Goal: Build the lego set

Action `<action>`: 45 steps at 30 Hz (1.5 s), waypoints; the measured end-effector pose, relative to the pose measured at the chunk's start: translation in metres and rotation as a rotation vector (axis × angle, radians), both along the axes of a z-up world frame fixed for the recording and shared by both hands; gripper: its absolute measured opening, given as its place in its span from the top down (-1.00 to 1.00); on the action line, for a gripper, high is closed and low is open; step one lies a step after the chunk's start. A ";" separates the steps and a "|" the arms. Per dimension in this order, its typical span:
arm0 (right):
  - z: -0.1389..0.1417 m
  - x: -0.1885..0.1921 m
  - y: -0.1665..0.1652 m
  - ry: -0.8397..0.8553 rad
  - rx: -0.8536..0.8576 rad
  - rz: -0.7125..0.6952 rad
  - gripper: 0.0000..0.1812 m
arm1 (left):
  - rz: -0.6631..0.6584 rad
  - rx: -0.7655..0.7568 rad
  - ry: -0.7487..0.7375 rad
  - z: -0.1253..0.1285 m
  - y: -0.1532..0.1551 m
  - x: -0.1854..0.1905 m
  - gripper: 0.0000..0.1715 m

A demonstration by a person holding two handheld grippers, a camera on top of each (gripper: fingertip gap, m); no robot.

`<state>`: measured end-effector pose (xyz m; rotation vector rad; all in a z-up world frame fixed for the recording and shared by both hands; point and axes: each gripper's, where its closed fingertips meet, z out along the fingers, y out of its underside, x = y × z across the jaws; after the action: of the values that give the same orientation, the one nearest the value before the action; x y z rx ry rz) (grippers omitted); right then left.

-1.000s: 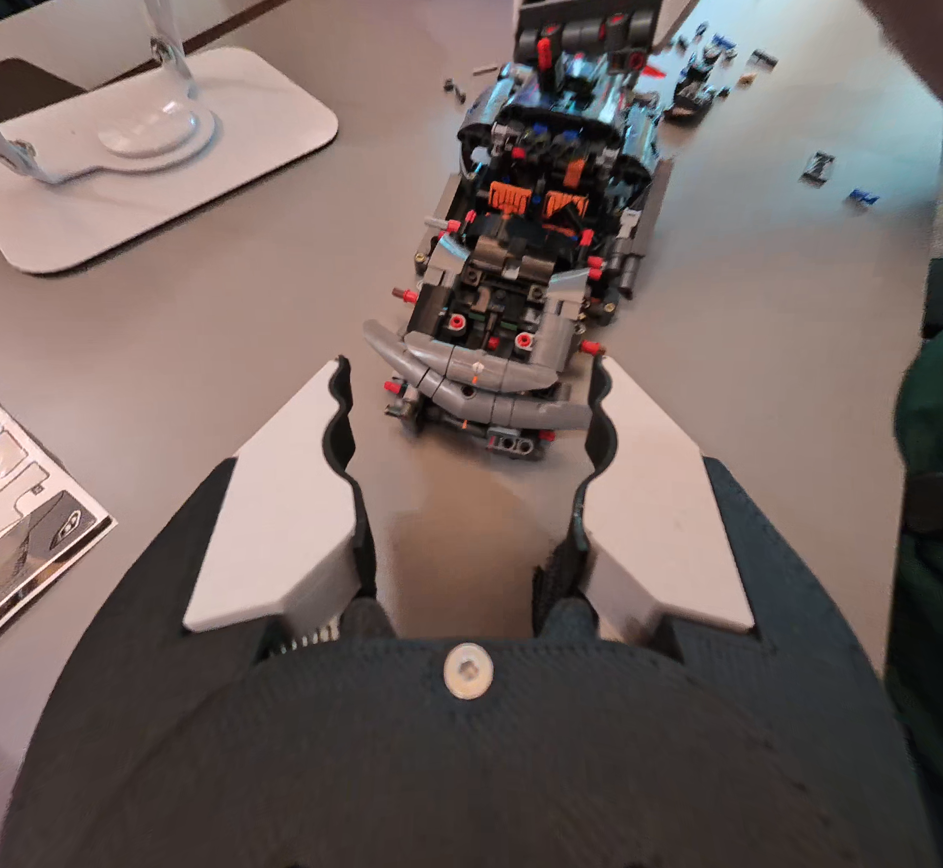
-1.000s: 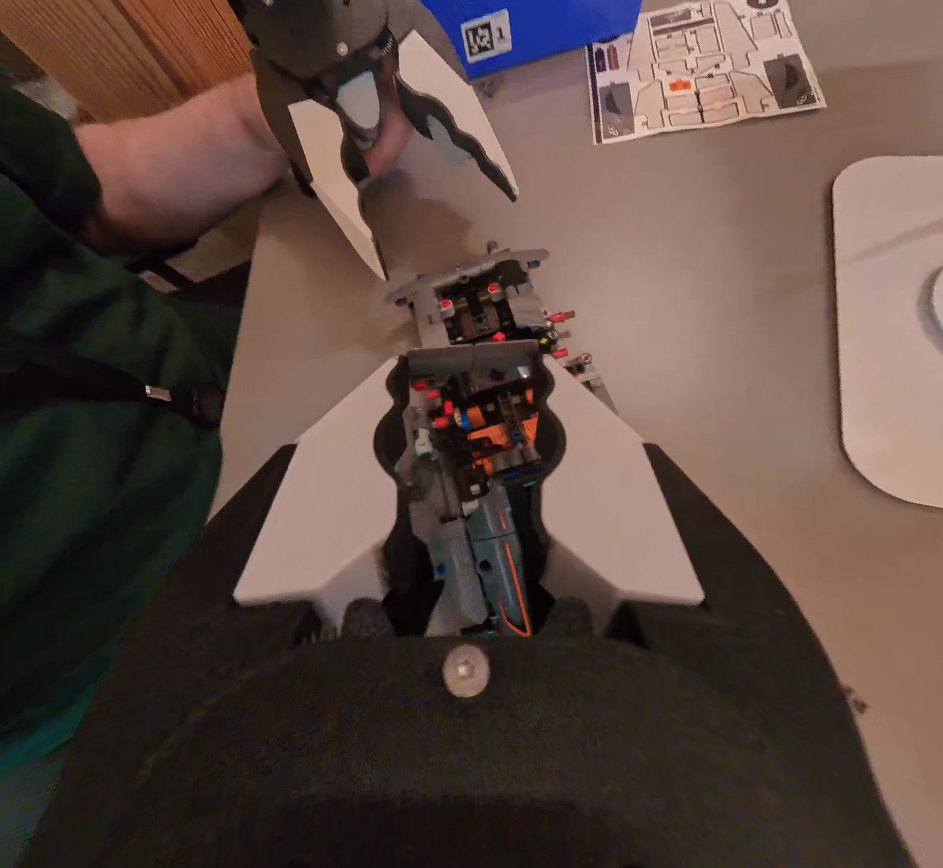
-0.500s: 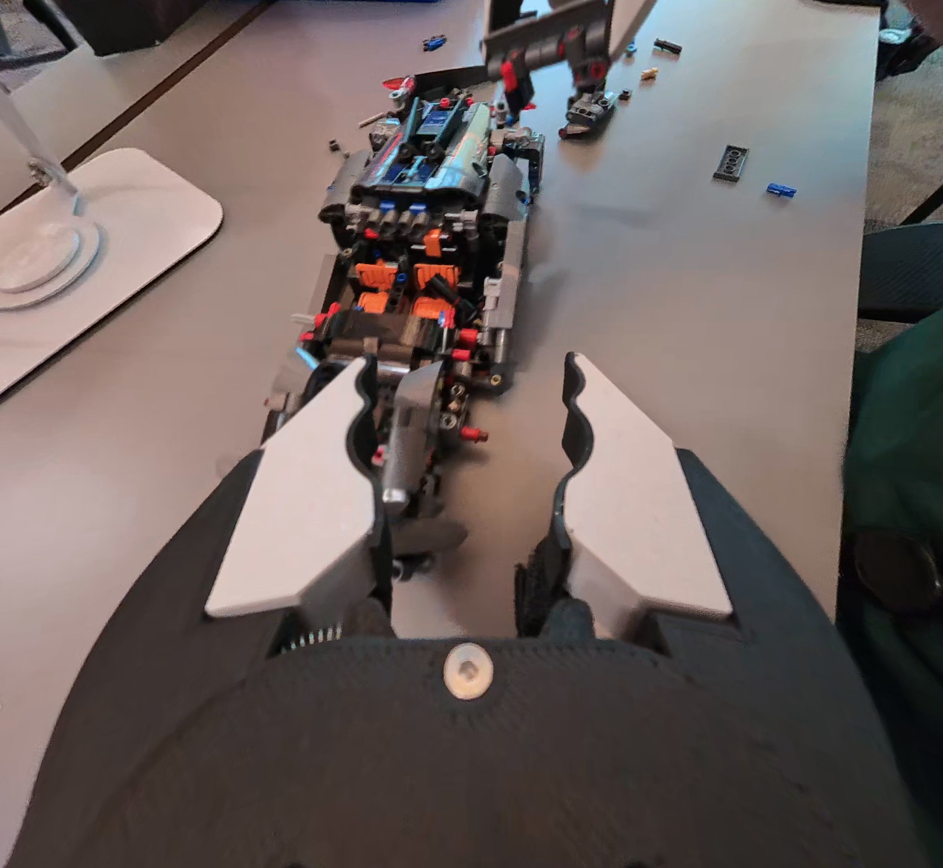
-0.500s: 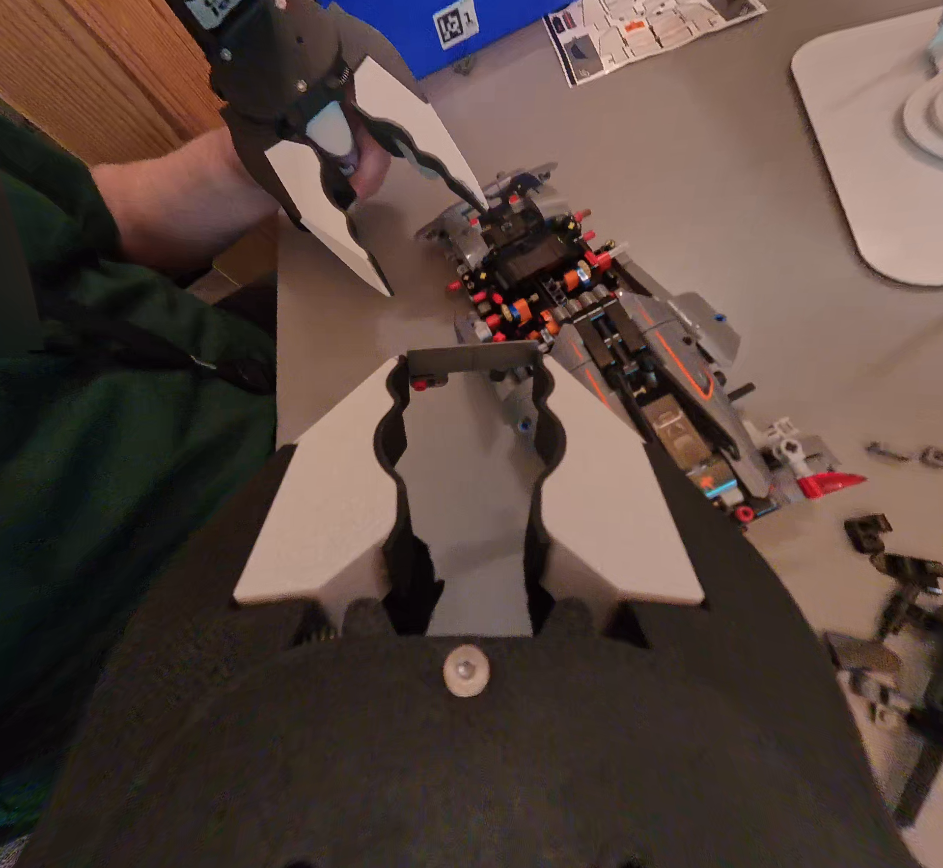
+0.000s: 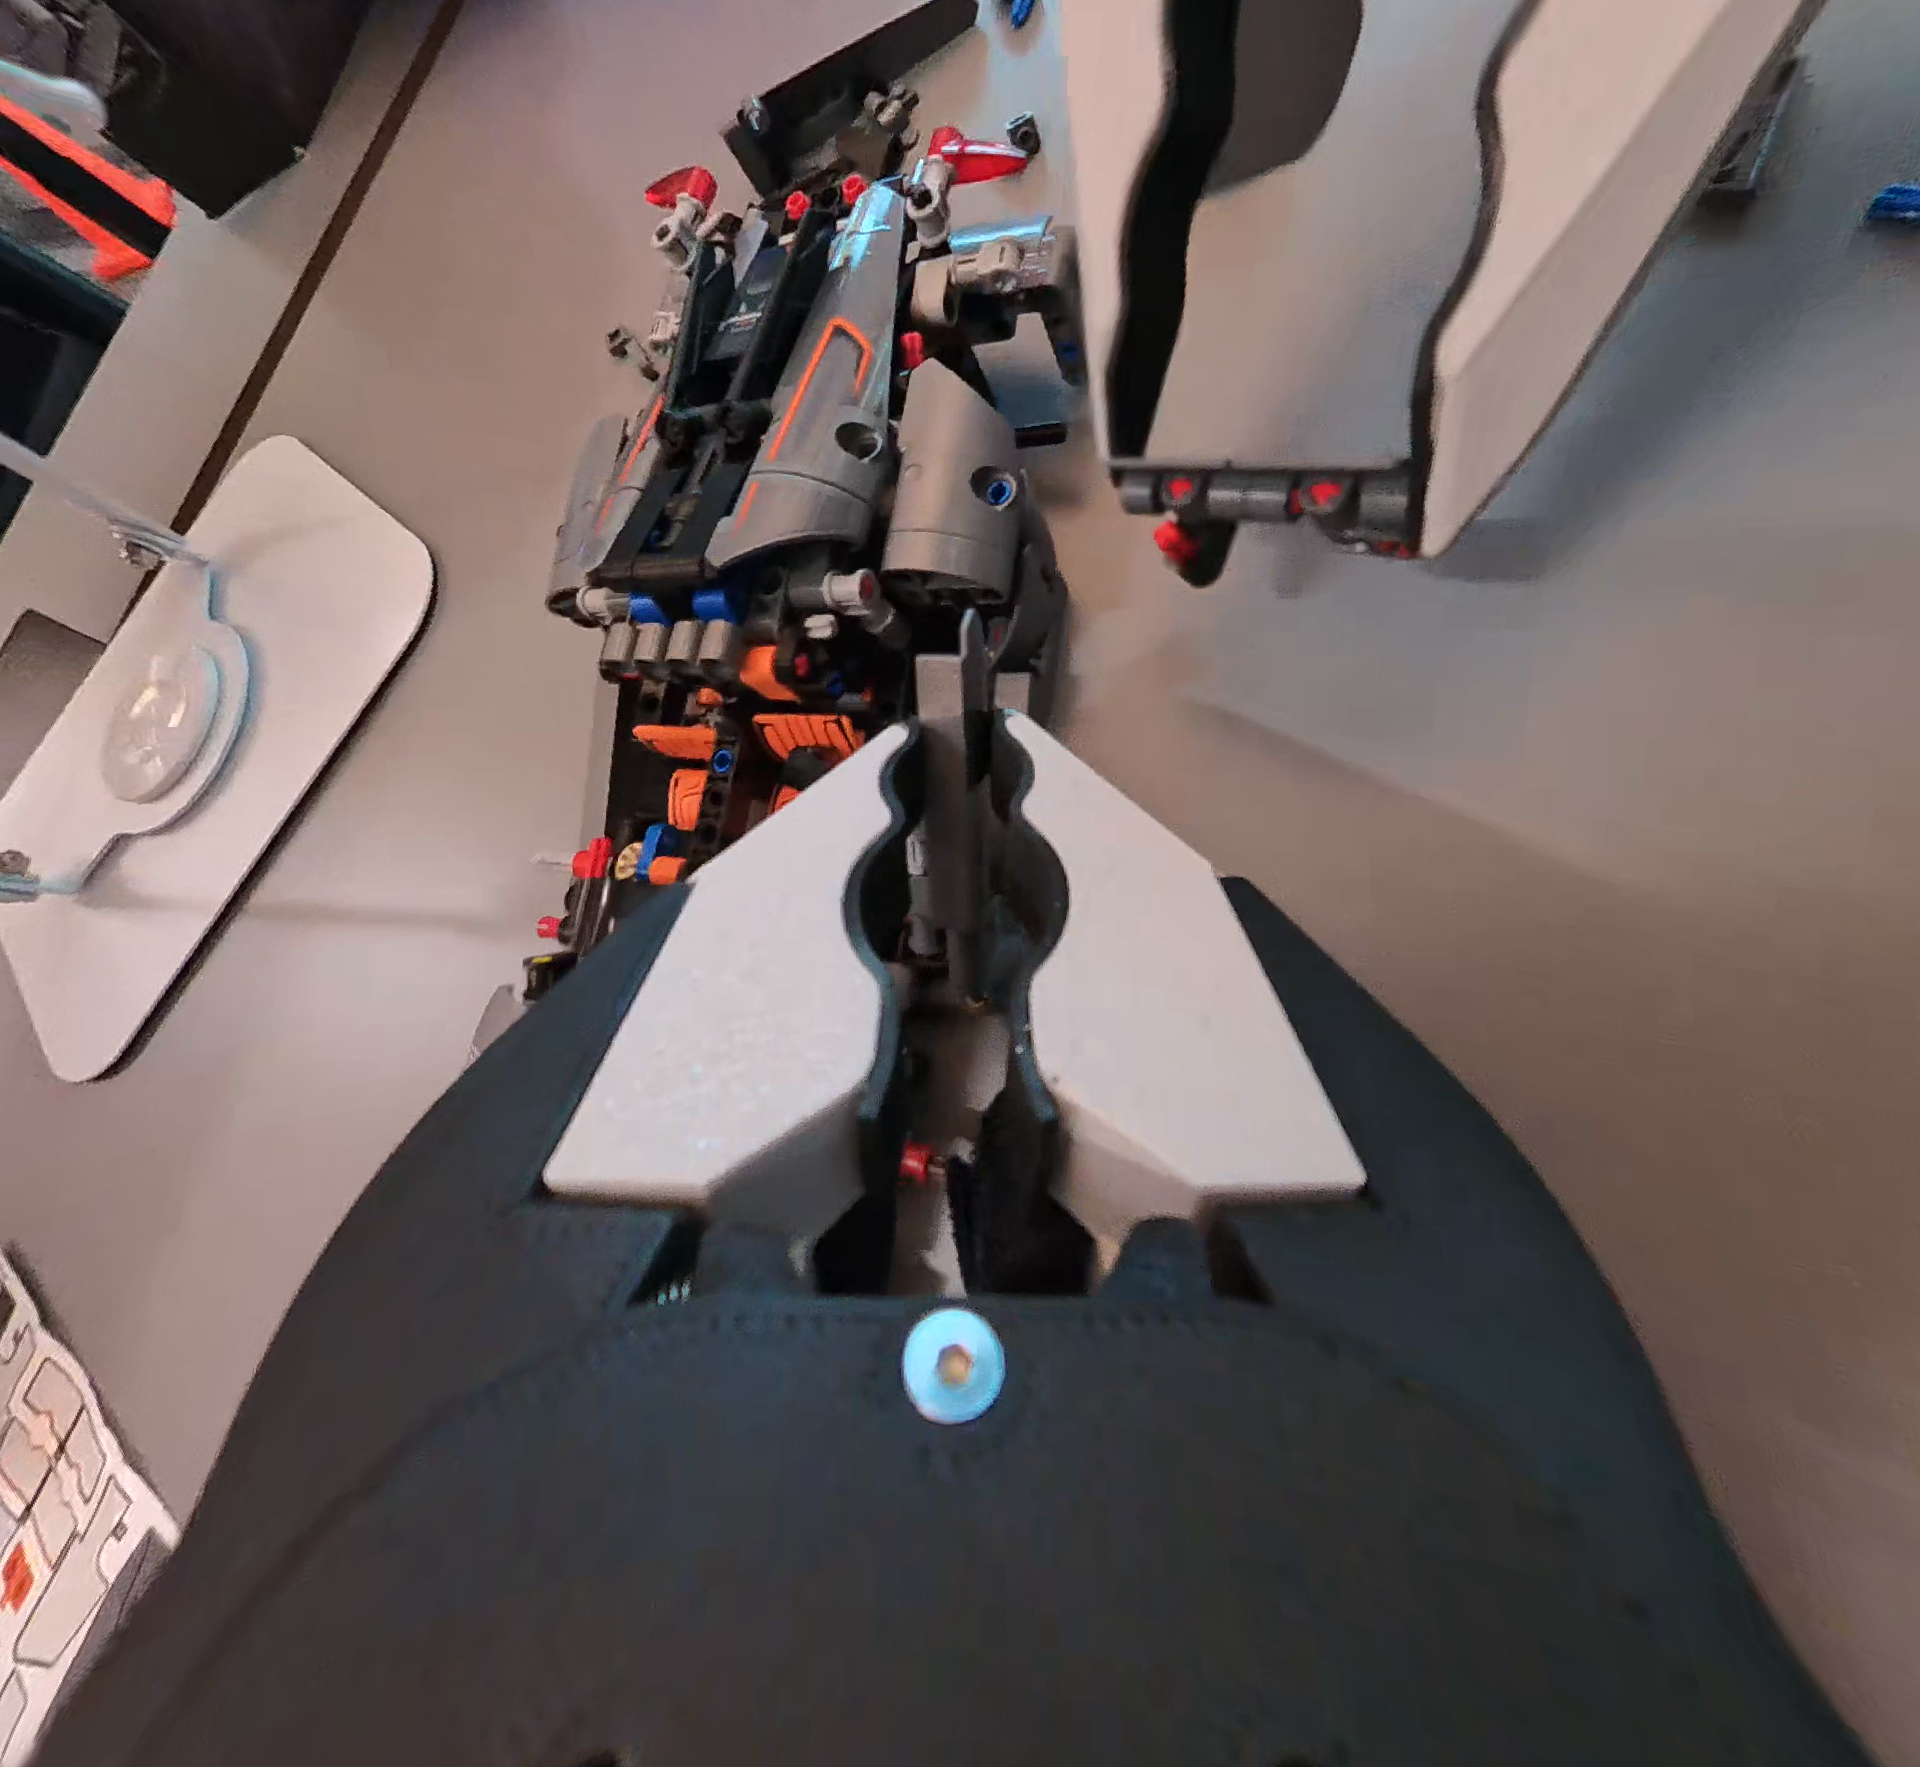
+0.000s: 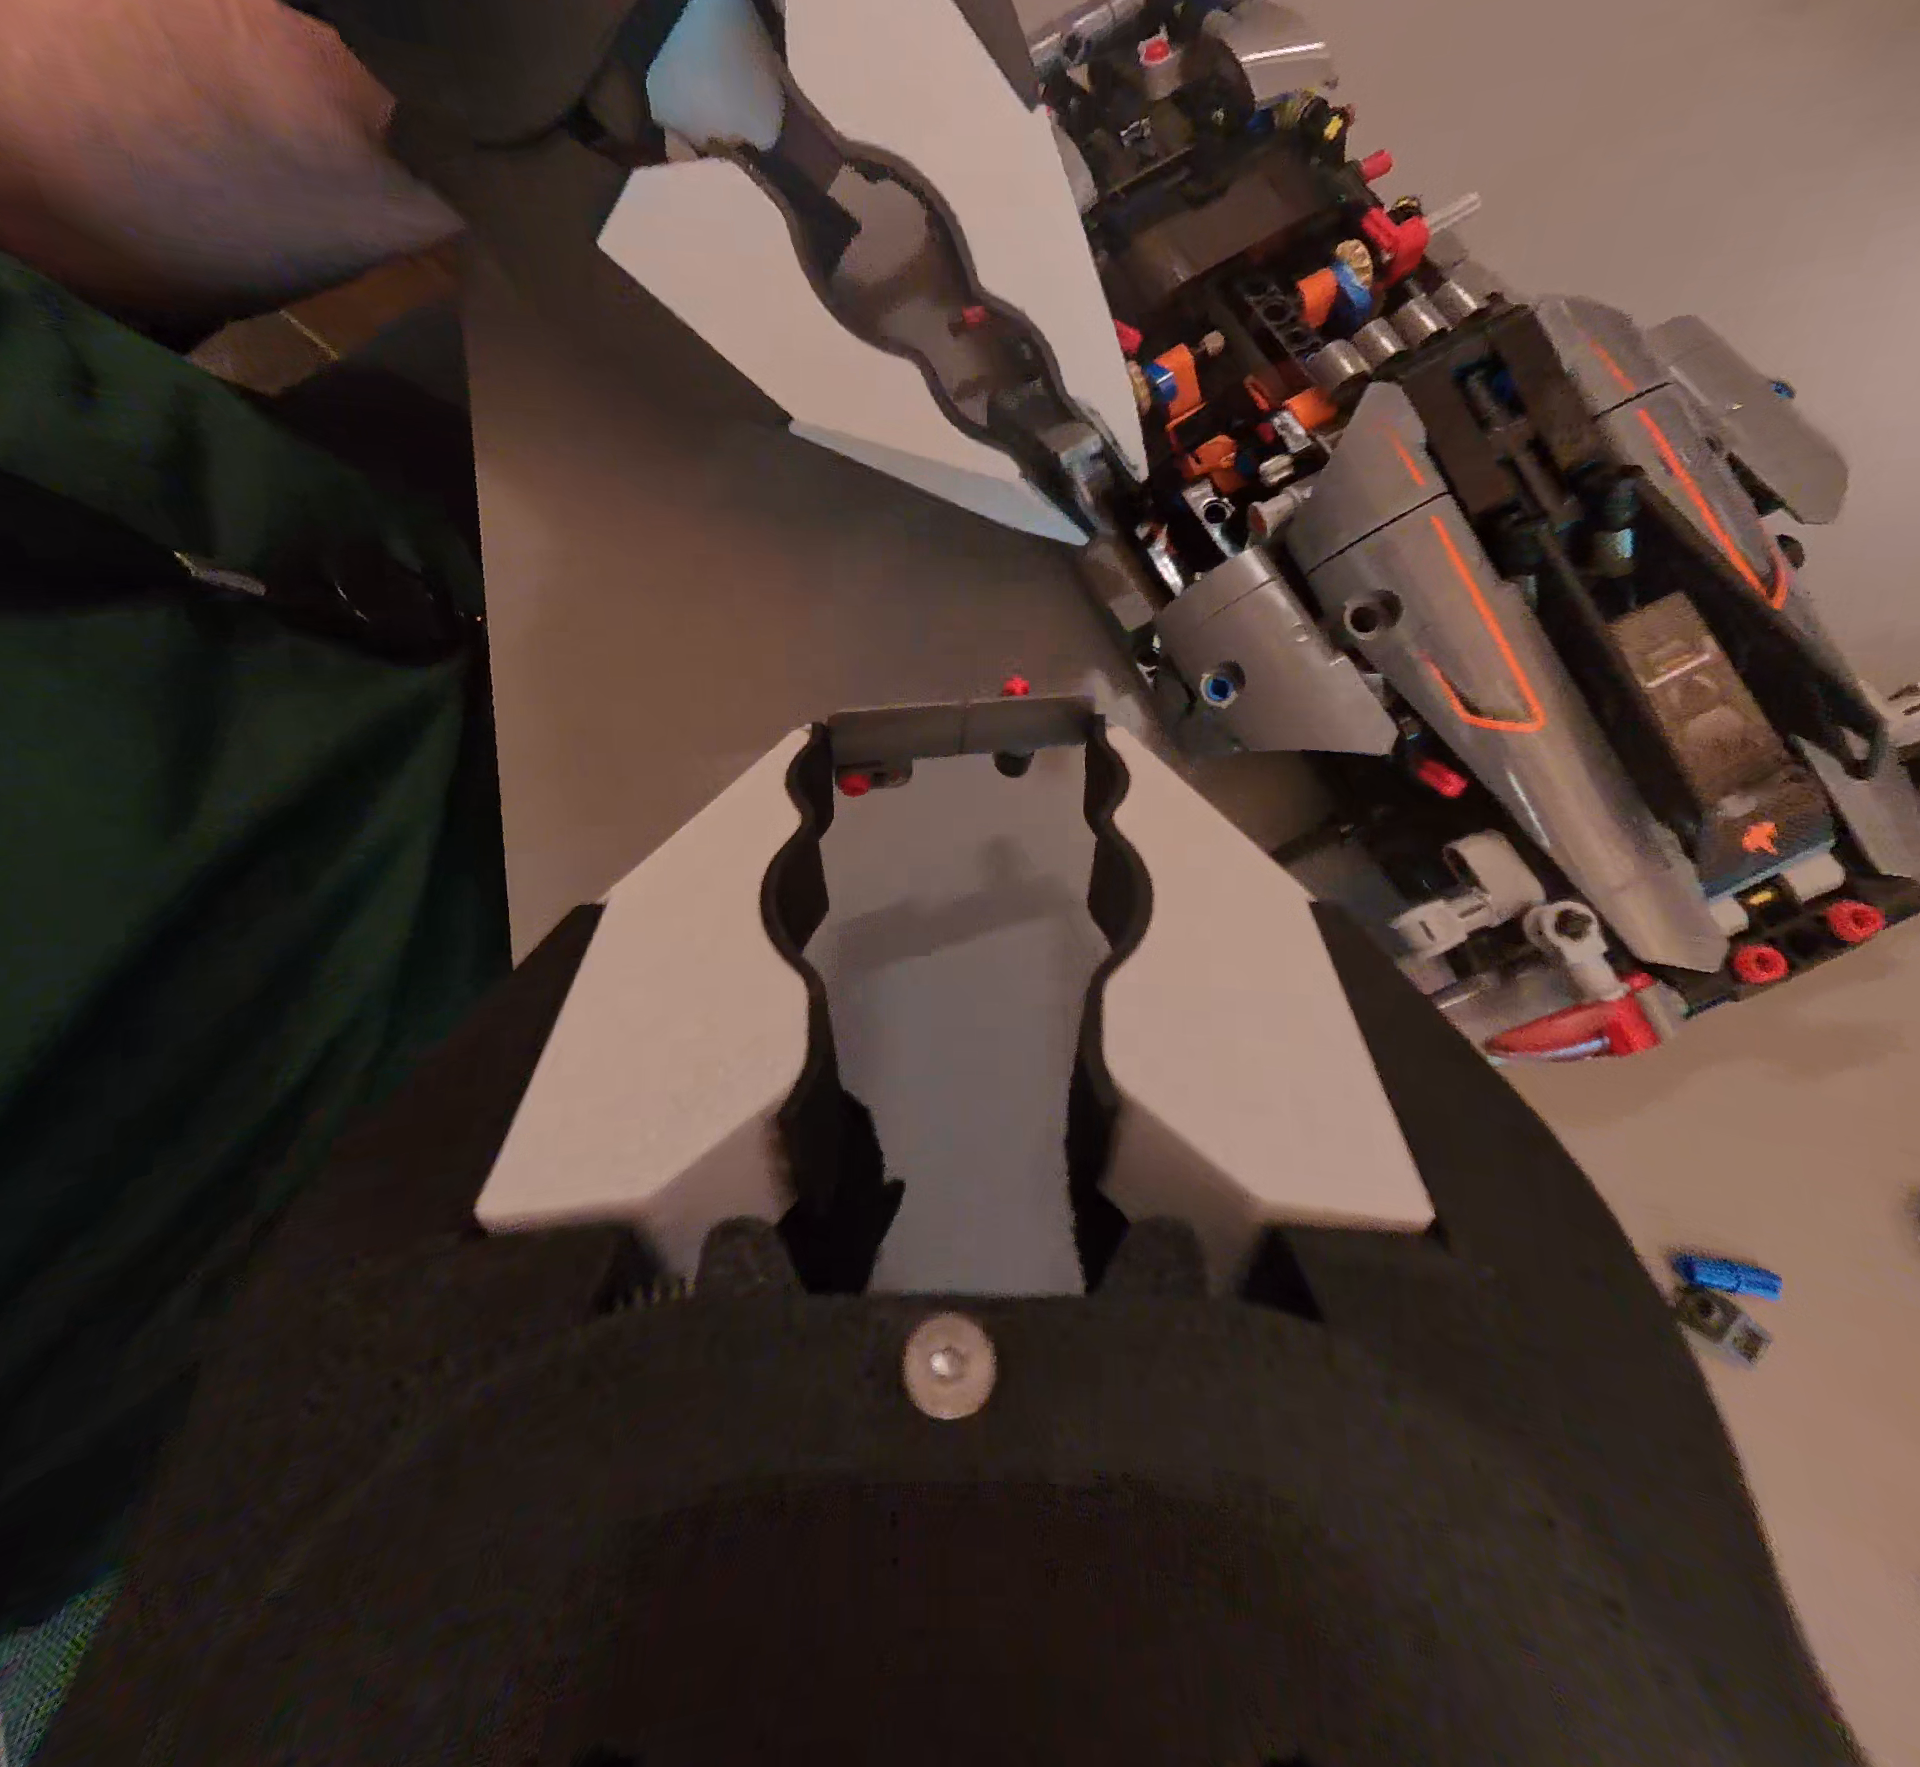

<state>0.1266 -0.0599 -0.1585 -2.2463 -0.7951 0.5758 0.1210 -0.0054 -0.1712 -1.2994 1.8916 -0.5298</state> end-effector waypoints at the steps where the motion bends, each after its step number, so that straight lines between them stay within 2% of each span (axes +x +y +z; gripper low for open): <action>1: -0.004 -0.002 -0.001 -0.012 -0.001 0.011 0.48 | 0.005 -0.008 -0.012 0.002 0.000 -0.001 0.89; 9: -0.027 -0.025 -0.001 -0.081 -0.001 0.095 0.47 | 0.057 -0.077 -0.099 0.006 0.006 -0.019 0.88; 11: -0.028 -0.033 -0.003 -0.080 -0.007 0.125 0.41 | 0.067 -0.062 -0.114 0.007 0.010 -0.025 0.87; 13: -0.020 -0.035 0.001 -0.068 0.022 0.128 0.36 | 0.065 -0.056 -0.118 0.006 0.010 -0.032 0.86; 17: 0.019 -0.030 0.025 -0.052 0.141 0.121 0.55 | 0.028 -0.035 -0.126 0.006 0.008 -0.043 0.86; 22: 0.035 -0.038 0.067 -0.274 0.217 0.234 0.70 | 0.030 0.003 -0.166 0.007 0.008 -0.053 0.84; 27: 0.015 -0.060 0.089 -0.411 0.105 0.453 0.73 | 0.065 0.038 -0.187 0.010 0.011 -0.063 0.82; 29: 0.001 -0.056 0.093 -0.519 0.045 0.508 0.76 | 0.072 0.039 -0.184 0.007 0.010 -0.069 0.80; 33: -0.017 -0.051 0.091 -0.626 -0.060 0.595 0.79 | 0.095 0.027 -0.181 0.003 0.012 -0.080 0.82; 40: -0.023 -0.054 0.096 -0.636 -0.076 0.636 0.90 | 0.124 0.022 -0.187 0.002 0.015 -0.091 0.84; 45: -0.010 -0.055 0.097 -0.591 -0.056 0.621 0.91 | 0.133 0.018 -0.203 0.004 0.018 -0.093 0.84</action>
<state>0.0715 0.0371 -0.1683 -2.2218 -1.8246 0.1857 0.0278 0.0126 -0.1671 -1.2975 1.6289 -0.5519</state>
